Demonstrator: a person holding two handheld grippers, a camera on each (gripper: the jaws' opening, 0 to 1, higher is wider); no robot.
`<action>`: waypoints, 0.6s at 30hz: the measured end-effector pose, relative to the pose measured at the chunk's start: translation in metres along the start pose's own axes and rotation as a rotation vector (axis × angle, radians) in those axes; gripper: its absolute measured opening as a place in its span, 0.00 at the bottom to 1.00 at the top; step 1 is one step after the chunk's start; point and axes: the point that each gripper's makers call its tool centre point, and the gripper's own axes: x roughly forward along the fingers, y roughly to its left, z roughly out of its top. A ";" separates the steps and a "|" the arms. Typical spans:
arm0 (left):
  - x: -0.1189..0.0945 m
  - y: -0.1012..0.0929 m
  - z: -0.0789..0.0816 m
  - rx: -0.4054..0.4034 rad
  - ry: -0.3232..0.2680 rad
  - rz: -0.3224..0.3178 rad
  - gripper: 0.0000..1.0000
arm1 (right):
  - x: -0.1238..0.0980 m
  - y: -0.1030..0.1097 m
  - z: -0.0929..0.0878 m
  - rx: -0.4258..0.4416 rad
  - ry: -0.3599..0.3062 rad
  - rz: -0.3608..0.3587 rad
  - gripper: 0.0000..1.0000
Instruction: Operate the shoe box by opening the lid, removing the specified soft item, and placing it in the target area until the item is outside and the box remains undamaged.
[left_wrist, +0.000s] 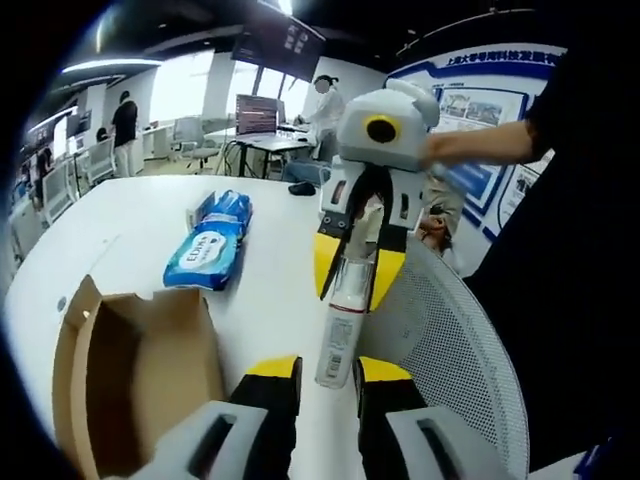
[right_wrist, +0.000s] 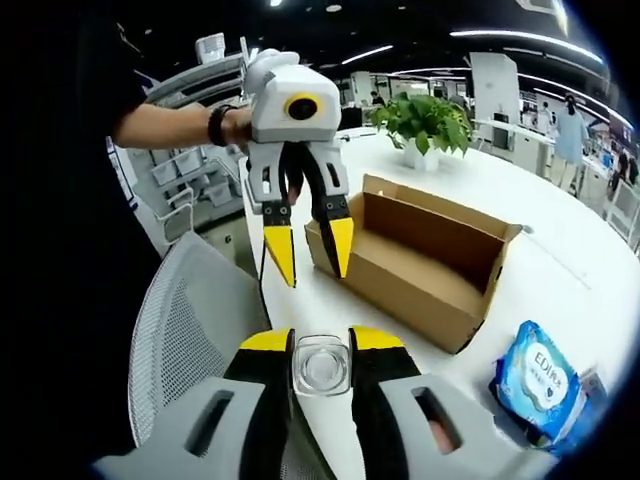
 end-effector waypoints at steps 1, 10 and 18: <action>0.000 0.001 -0.001 -0.010 -0.006 0.007 0.21 | -0.002 -0.002 -0.005 -0.023 0.035 -0.002 0.18; -0.003 0.006 -0.012 -0.088 -0.038 0.088 0.22 | -0.018 -0.016 -0.030 -0.157 0.220 -0.006 0.18; -0.009 0.012 -0.012 -0.169 -0.124 0.182 0.26 | -0.037 -0.034 -0.046 -0.279 0.356 -0.007 0.18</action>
